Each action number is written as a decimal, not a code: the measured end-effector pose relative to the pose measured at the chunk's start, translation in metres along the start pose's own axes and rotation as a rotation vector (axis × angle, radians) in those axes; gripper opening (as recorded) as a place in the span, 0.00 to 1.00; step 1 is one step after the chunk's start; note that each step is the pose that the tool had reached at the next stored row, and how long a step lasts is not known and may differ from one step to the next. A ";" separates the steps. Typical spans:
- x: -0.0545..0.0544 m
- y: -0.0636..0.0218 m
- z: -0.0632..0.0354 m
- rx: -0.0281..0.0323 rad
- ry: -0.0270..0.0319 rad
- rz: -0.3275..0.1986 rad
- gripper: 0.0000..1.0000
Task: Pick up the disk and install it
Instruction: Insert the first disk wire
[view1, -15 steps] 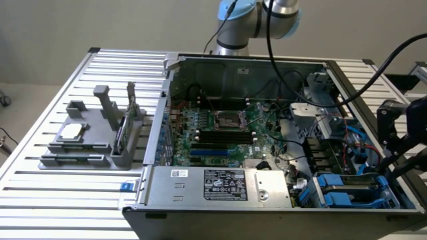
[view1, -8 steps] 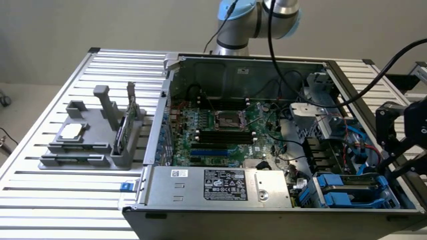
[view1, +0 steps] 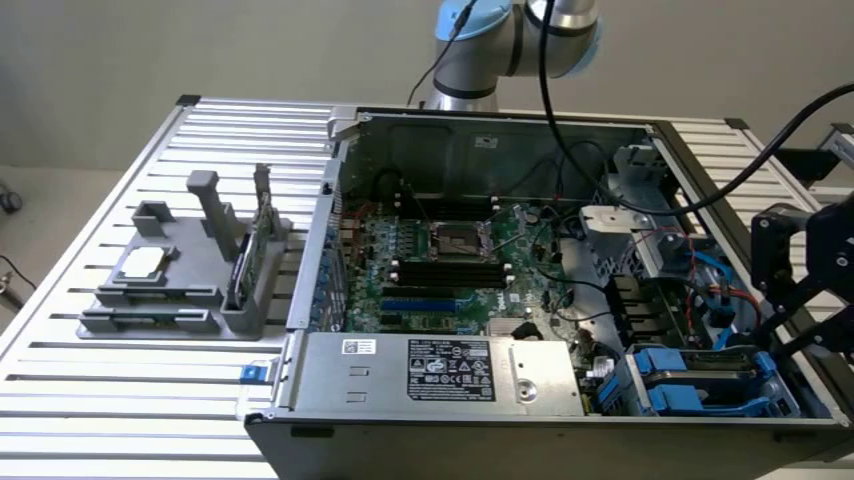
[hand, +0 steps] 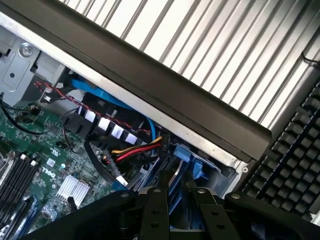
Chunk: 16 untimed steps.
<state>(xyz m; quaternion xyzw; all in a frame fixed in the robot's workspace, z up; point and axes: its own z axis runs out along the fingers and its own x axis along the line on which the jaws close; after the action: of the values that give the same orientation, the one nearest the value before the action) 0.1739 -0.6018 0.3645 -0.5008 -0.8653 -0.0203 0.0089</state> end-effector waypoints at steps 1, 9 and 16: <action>0.000 -0.0001 0.0001 0.0026 0.0015 0.009 0.25; 0.001 -0.0016 0.0009 0.0045 0.0115 0.053 0.25; 0.005 -0.0024 0.0028 -0.0089 0.0355 0.064 0.25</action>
<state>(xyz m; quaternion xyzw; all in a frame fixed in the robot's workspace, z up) 0.1695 -0.5988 0.3619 -0.5279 -0.8484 -0.0328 0.0226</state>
